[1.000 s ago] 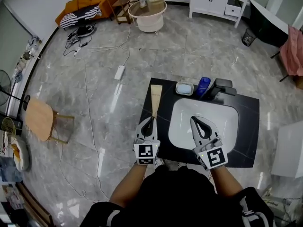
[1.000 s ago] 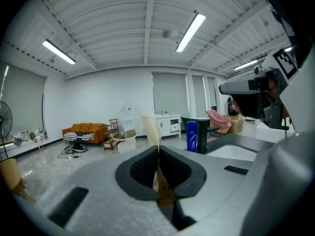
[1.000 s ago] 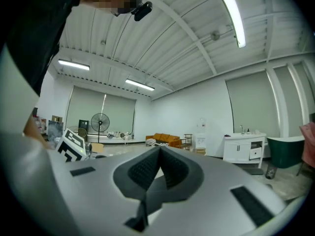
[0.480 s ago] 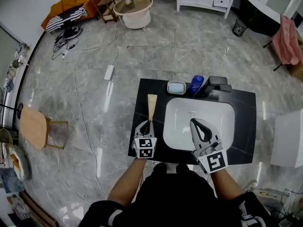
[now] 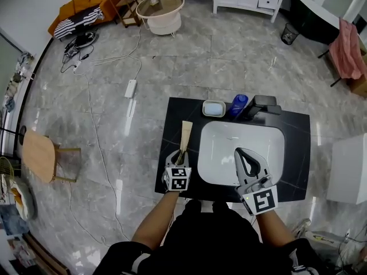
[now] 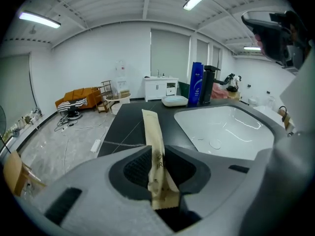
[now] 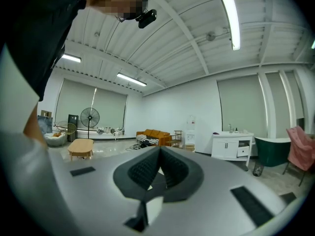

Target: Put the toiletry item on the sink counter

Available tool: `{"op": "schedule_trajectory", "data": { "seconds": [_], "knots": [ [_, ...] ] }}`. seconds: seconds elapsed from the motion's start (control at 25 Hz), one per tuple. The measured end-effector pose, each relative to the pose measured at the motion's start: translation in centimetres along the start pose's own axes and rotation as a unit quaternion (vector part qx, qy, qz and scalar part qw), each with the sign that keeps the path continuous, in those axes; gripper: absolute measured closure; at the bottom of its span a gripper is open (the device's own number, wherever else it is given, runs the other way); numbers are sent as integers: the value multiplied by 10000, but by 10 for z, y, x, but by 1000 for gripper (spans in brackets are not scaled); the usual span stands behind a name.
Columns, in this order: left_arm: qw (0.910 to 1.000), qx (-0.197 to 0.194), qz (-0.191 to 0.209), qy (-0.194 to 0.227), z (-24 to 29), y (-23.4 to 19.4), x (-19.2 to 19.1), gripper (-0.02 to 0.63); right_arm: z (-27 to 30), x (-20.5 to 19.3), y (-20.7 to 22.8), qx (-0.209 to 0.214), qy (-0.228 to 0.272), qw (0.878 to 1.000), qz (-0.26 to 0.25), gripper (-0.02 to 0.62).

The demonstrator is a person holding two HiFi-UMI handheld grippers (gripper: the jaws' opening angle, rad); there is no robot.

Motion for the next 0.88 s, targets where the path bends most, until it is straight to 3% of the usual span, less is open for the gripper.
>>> {"op": "schedule_trajectory", "data": {
  "seconds": [0.08,0.28,0.6,0.88],
  "knots": [
    [10000,-9,73,-55,2,0,0,466,1,2,-2,8,9,10000,17,589],
    [9997,28,206,143,-9,0,9,391,5,7,-5,46,114,9999,-36,589],
    [9914,36,174,1293,-72,9,72,407,5,12,-14,173,295,9994,-65,589],
    [9704,187,89,2405,-139,20,125,462,0,20,-11,186,483,9986,-57,589]
  ]
}}
Point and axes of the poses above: the fingertips, and each gripper's own axes: z forward along the fingers, y to its right, x out of its top, the point moved 9 cm from there along -z, backward along the fingers, and after that the axes turned 2 degrees about -y, right-handed, at the moved point
